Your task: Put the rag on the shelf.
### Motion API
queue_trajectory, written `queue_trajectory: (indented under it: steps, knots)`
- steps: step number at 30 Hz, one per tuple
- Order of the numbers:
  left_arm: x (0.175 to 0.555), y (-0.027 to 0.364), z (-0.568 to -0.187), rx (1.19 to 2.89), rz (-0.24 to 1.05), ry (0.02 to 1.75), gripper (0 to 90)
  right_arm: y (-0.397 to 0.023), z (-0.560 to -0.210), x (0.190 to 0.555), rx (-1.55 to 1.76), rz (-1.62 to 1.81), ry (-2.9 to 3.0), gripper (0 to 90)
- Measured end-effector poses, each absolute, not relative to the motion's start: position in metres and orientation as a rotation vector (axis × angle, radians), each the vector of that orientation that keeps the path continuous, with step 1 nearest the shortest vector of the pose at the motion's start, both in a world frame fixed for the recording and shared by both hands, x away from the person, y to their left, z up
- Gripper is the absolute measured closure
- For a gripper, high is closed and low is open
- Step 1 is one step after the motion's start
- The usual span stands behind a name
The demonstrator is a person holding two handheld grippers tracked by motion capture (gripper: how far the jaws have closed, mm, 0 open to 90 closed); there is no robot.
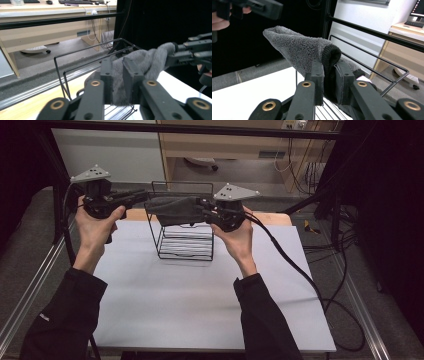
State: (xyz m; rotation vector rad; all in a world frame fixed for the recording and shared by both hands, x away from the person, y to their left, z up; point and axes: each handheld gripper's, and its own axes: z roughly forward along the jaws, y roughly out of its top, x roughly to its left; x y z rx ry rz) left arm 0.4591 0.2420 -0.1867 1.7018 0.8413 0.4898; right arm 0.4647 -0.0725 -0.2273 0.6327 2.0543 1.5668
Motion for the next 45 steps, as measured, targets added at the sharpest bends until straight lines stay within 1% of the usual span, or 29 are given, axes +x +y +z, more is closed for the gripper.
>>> queue_trajectory:
  steps: [5, 11, 15, 19, 21, 25, 28, 32, 34, 36, 39, 41, 43, 45]
  knots:
    - [0.467, 0.236, -0.193, 1.754, 0.434, 0.854, 89.5, -0.072, -0.229, 0.464, 0.627, 1.559, 2.057, 79.3]
    - [0.463, 0.232, -0.205, 1.796, 0.398, 0.843, 89.7, -0.076, -0.234, 0.465, 0.649, 1.599, 2.066, 77.6]
    - [0.461, 0.231, -0.211, 1.819, 0.397, 0.837, 89.7, -0.076, -0.234, 0.464, 0.649, 1.593, 2.082, 75.1]
    - [0.459, 0.229, -0.216, 1.847, 0.419, 0.828, 89.7, -0.077, -0.233, 0.463, 0.653, 1.596, 2.098, 68.5]
    - [0.458, 0.228, -0.218, 1.855, 0.426, 0.825, 89.7, -0.079, -0.231, 0.461, 0.660, 1.589, 2.108, 63.1]
    - [0.458, 0.228, -0.223, 1.865, 0.422, 0.823, 89.7, -0.082, -0.229, 0.457, 0.660, 1.589, 2.113, 55.3]
    - [0.458, 0.227, -0.228, 1.878, 0.430, 0.819, 89.7, -0.083, -0.227, 0.455, 0.658, 1.604, 2.121, 51.2]
    - [0.458, 0.224, -0.237, 1.907, 0.441, 0.814, 89.8, -0.086, -0.224, 0.452, 0.659, 1.654, 2.114, 49.4]
    - [0.458, 0.223, -0.242, 1.918, 0.442, 0.812, 89.7, -0.086, -0.223, 0.451, 0.660, 1.663, 2.109, 51.4]
    - [0.458, 0.221, -0.248, 1.927, 0.447, 0.813, 89.8, -0.085, -0.225, 0.453, 0.670, 1.643, 2.126, 65.5]
    - [0.459, 0.219, -0.255, 1.922, 0.456, 0.813, 89.7, -0.083, -0.232, 0.458, 0.703, 1.606, 2.157, 79.3]
    - [0.459, 0.218, -0.258, 1.932, 0.466, 0.815, 89.7, -0.081, -0.237, 0.462, 0.731, 1.587, 2.170, 85.8]
    - [0.460, 0.217, -0.262, 1.923, 0.471, 0.820, 89.8, -0.081, -0.244, 0.467, 0.768, 1.565, 2.189, 89.5]
    - [0.461, 0.217, -0.265, 1.927, 0.480, 0.825, 89.7, -0.082, -0.252, 0.471, 0.806, 1.559, 2.194, 90.0]
